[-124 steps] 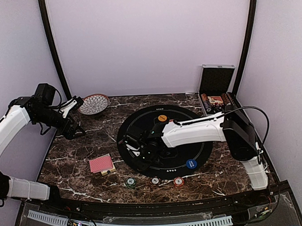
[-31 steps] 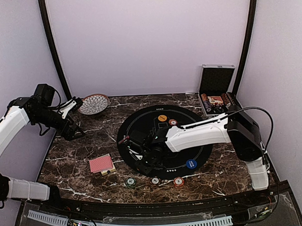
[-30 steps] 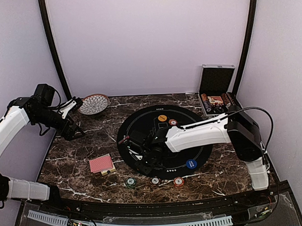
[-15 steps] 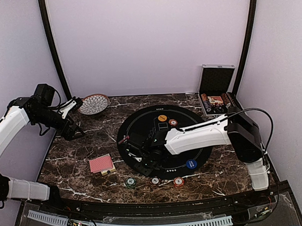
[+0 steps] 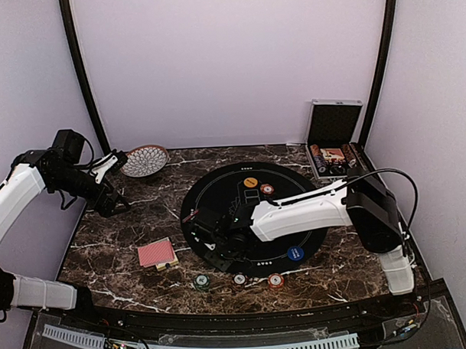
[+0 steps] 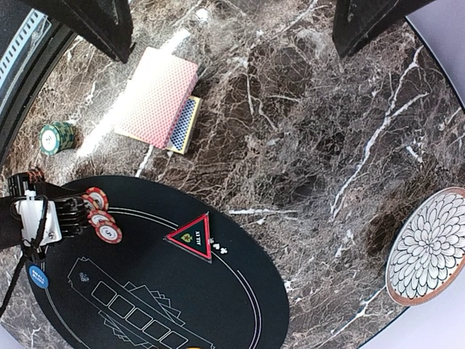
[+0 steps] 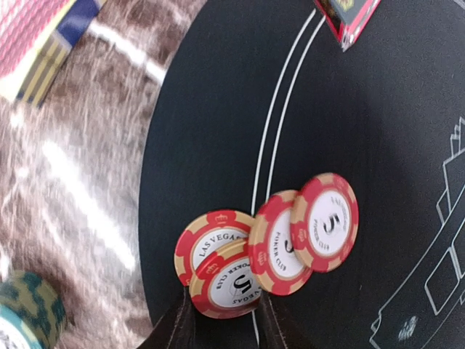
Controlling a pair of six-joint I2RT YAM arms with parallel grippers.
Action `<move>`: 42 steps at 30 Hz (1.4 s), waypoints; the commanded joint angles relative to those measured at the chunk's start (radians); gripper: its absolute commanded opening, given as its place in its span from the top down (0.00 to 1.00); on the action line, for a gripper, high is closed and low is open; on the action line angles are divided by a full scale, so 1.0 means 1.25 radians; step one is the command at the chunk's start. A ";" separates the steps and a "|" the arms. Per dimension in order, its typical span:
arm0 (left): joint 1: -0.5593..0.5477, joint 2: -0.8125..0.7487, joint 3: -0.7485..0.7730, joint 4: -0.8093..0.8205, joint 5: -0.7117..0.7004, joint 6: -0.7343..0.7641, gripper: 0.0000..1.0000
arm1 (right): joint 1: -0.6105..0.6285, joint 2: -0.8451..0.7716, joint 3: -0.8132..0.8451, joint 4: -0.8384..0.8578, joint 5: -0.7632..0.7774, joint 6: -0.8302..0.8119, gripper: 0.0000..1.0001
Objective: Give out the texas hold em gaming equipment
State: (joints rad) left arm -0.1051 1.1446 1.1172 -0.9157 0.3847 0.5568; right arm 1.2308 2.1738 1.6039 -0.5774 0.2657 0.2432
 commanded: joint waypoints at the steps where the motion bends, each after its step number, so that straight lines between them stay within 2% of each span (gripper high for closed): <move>1: -0.002 -0.020 0.012 -0.018 0.002 0.002 0.01 | 0.004 0.058 0.044 0.033 0.028 -0.020 0.71; 14: -0.002 -0.026 0.016 -0.026 0.002 0.003 0.01 | -0.034 0.172 0.215 0.035 0.038 -0.053 0.75; 23: -0.002 -0.027 0.013 -0.027 0.002 0.005 0.01 | -0.043 0.185 0.282 0.014 0.046 -0.067 0.72; 31: -0.002 -0.019 0.014 -0.030 0.011 0.005 0.01 | -0.052 0.118 0.277 -0.006 0.026 -0.055 0.50; 35: -0.002 -0.018 0.016 -0.030 0.011 0.005 0.01 | -0.065 0.050 0.243 -0.003 0.003 -0.041 0.44; 42: -0.002 -0.016 0.015 -0.031 0.015 0.004 0.01 | -0.111 -0.039 0.102 0.021 -0.056 -0.024 0.35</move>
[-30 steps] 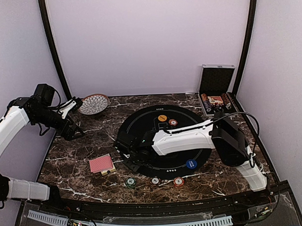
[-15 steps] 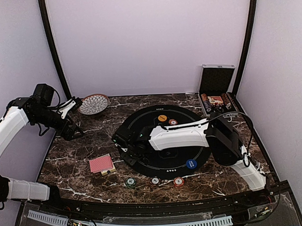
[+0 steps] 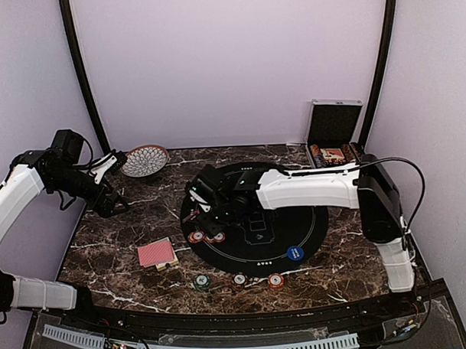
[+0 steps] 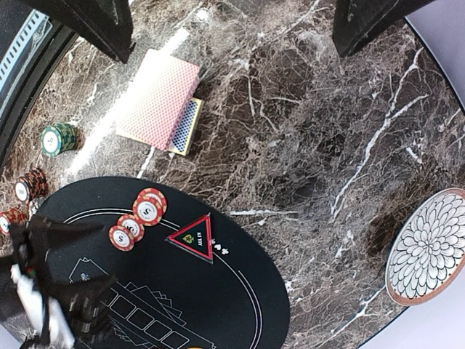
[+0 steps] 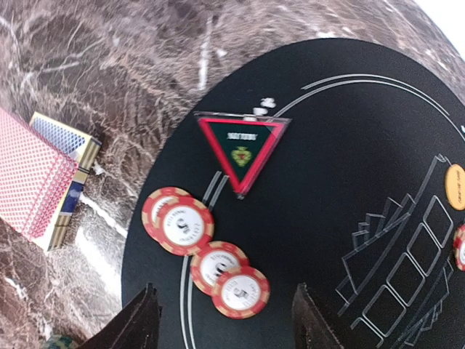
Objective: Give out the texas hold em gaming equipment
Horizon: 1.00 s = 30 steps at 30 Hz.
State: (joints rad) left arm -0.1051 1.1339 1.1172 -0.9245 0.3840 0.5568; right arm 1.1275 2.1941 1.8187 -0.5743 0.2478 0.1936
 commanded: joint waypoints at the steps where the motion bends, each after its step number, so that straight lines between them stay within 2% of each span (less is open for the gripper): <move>1: -0.002 -0.008 0.015 -0.023 0.016 0.005 0.01 | -0.032 -0.063 -0.090 0.025 -0.053 0.018 0.35; 5: -0.002 -0.007 0.015 -0.024 0.016 0.005 0.01 | -0.046 -0.086 -0.168 0.057 -0.110 0.023 0.35; 12: -0.003 -0.008 0.014 -0.024 0.015 0.005 0.01 | -0.064 -0.077 -0.238 0.104 -0.140 0.018 0.47; 20: -0.002 -0.008 0.019 -0.026 0.013 0.004 0.01 | -0.065 -0.012 -0.198 0.098 -0.122 -0.014 0.56; 30: -0.002 -0.001 0.028 -0.027 0.016 0.003 0.01 | -0.063 0.042 -0.121 0.092 -0.156 -0.030 0.61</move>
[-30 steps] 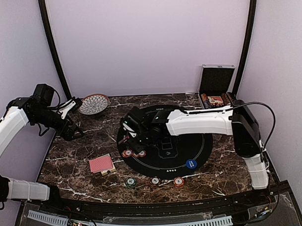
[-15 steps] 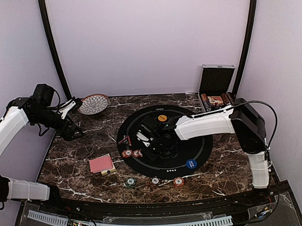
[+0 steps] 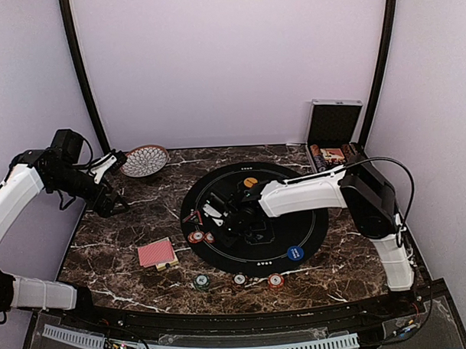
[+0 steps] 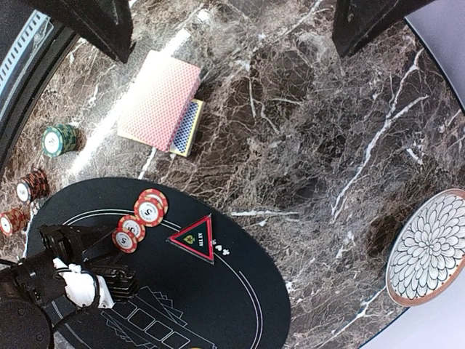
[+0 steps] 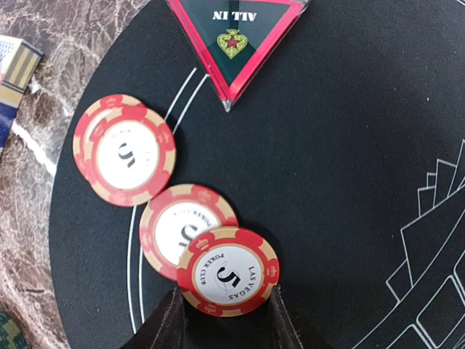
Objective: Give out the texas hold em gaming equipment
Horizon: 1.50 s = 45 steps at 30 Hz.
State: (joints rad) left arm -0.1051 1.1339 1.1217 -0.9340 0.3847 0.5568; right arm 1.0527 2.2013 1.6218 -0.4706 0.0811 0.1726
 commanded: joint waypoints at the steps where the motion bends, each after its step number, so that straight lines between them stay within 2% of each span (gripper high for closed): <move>1: -0.002 0.000 0.026 -0.020 0.015 0.002 0.01 | -0.003 0.042 0.046 0.007 -0.025 -0.014 0.61; 10: -0.002 -0.001 0.023 -0.022 0.012 0.003 0.01 | -0.002 0.047 0.084 0.000 -0.025 -0.024 0.62; 14: -0.002 -0.003 0.027 -0.025 0.009 0.005 0.01 | -0.002 0.010 0.082 -0.026 -0.006 -0.029 0.59; 22: -0.002 -0.002 0.031 -0.033 0.003 0.009 0.01 | 0.000 -0.189 -0.077 -0.059 0.025 0.023 0.33; 30: -0.002 -0.001 0.030 -0.037 0.006 0.011 0.01 | 0.069 -0.405 -0.298 -0.140 0.084 0.121 0.17; 37: -0.003 0.004 0.026 -0.036 0.012 0.008 0.01 | 0.140 -0.488 -0.390 -0.201 0.094 0.212 0.14; 45: -0.002 0.005 0.028 -0.037 0.017 0.006 0.01 | 0.162 -0.466 -0.415 -0.198 0.099 0.229 0.13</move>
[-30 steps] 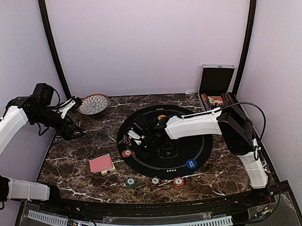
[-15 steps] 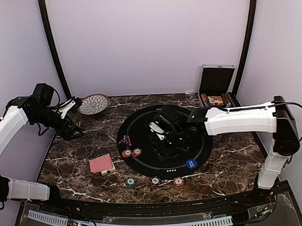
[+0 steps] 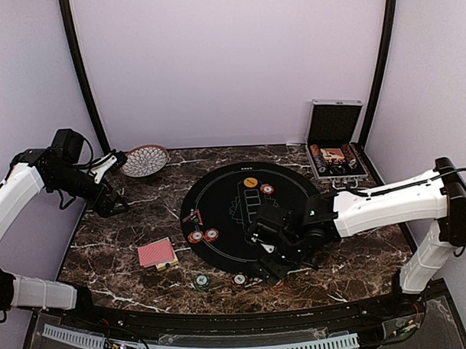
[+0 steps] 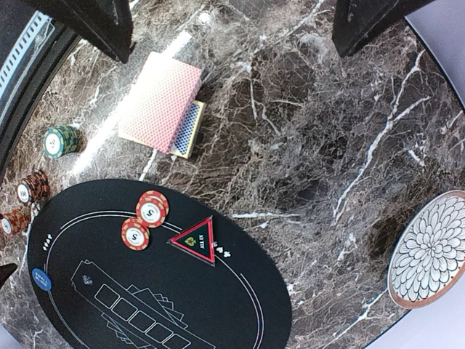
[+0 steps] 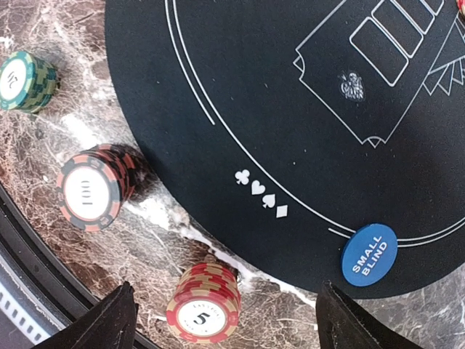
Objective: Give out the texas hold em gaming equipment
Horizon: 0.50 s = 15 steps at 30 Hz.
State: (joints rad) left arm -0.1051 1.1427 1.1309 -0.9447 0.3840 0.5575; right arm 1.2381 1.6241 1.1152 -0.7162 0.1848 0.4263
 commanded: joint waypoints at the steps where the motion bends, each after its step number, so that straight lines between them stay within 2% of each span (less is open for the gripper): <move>1: -0.002 -0.002 0.020 -0.029 0.018 0.006 0.01 | 0.014 0.001 -0.013 0.002 0.016 0.026 0.14; 15: -0.002 -0.004 0.019 -0.027 0.020 0.004 0.01 | 0.027 0.032 -0.056 0.032 -0.003 0.022 0.27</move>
State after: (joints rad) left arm -0.1051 1.1427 1.1309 -0.9447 0.3851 0.5575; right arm 1.2552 1.6459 1.0603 -0.7002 0.1799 0.4484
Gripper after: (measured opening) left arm 0.988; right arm 0.745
